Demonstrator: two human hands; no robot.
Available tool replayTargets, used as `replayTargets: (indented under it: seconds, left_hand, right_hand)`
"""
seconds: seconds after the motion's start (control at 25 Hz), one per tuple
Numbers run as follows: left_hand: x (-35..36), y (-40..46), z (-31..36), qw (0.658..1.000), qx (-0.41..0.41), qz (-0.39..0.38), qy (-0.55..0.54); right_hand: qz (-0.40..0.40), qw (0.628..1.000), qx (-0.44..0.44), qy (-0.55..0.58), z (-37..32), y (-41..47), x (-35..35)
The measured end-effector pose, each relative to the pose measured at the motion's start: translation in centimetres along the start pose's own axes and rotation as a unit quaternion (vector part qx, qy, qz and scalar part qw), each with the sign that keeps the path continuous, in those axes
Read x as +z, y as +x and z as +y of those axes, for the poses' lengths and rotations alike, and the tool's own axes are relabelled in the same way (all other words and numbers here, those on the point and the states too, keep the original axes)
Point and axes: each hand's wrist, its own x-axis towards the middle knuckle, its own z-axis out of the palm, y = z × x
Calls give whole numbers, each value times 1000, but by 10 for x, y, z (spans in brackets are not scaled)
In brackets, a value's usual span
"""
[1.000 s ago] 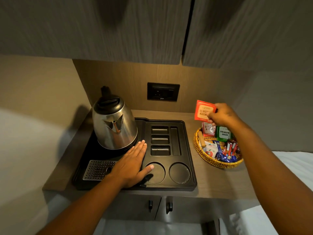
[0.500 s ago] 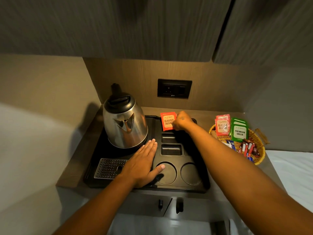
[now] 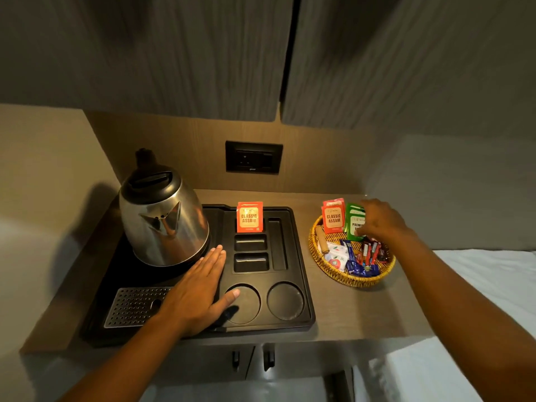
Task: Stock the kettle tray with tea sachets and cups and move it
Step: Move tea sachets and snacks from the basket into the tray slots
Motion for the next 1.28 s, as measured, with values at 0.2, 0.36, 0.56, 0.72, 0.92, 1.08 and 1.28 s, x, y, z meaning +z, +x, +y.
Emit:
replayTargets:
  seconds: [0.2, 0.36, 0.56, 0.72, 0.92, 1.08, 1.28]
  left_hand:
    - [1, 0, -1, 1000, -3, -6, 9]
    - [1, 1, -2, 1000, -1, -9, 1]
    - [0, 0, -2, 1000, 3, 2, 2]
    - [-3, -1, 2, 1000, 11, 12, 1]
    - [-4, -1, 2, 1000, 11, 6, 8]
    - [-4, -1, 2, 1000, 5, -2, 12]
    - [-1, 1, 0, 1000, 4, 1, 10]
  right_hand:
    - [-30, 999, -23, -28, 4, 11, 9]
    - [-3, 999, -18, -44, 7, 15, 7]
    - [-63, 998, -2, 16, 8, 14, -26]
    - [-60, 995, -66, 39, -25, 5, -78]
    - [-76, 966, -208, 135, -138, -26, -65]
    - [-137, 960, -205, 135, -208, -23, -15]
    - [-154, 967, -170, 111, -230, -11, 17]
